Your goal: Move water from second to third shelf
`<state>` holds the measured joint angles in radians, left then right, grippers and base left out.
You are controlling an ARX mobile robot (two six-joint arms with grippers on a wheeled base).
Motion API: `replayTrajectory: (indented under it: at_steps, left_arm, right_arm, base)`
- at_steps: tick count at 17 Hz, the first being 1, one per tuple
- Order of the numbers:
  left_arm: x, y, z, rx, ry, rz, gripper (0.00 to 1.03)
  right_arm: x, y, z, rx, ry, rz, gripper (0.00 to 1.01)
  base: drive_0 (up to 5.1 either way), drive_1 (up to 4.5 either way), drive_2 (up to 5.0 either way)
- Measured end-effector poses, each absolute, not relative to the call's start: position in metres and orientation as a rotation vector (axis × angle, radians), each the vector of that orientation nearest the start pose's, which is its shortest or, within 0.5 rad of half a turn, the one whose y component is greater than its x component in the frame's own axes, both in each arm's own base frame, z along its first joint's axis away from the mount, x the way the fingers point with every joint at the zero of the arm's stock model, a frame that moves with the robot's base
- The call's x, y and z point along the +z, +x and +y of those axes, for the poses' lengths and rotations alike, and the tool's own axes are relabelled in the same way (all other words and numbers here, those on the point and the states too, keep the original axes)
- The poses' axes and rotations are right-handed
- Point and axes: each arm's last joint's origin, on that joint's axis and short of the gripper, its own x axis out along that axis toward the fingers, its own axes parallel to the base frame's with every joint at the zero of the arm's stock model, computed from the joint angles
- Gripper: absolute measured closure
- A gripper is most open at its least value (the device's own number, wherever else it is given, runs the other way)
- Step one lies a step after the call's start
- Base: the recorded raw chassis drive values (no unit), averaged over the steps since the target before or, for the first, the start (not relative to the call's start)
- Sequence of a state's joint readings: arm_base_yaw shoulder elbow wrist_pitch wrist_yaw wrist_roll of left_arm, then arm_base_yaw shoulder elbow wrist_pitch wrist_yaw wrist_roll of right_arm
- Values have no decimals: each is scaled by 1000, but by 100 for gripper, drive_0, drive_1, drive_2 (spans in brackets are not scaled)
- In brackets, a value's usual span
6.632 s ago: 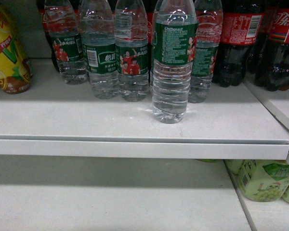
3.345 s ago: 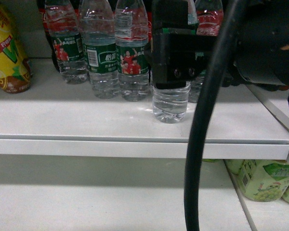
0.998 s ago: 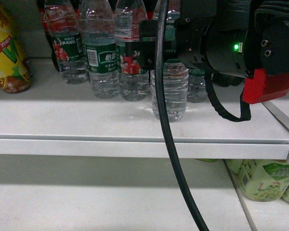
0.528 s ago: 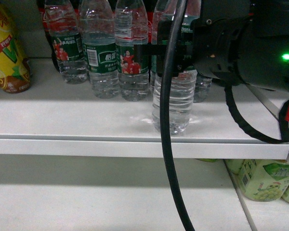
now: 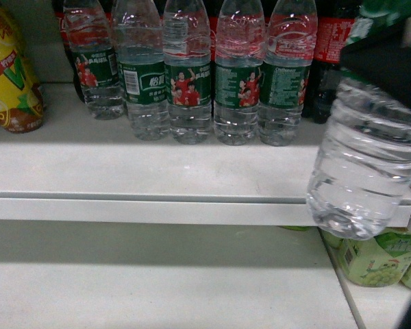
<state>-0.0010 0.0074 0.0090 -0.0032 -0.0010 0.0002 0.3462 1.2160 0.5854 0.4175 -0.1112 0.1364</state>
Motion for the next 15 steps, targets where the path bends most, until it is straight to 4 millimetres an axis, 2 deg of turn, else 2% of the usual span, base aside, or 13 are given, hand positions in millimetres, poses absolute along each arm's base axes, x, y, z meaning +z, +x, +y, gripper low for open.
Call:
replayTrajectory:
  at_steps: [5,7,12,15]
  left_arm:
    - [166,98,0,0,0,2,5]
    - [166,98,0,0,0,2,5]
    - [166,98,0,0,0,2,5]
    - [166,98,0,0,0,2,5]
  right_arm:
    - [260,188,55,391,78,151,58]
    - [270,175,40,321,75,103,58]
    - [285,153,15,201,81,11,58]
    - [284,146,14,208,94,31,58]
  base:
    - [0,0,0]
    - [0,0,0]
    - [0,0,0]
    - [0,0,0]
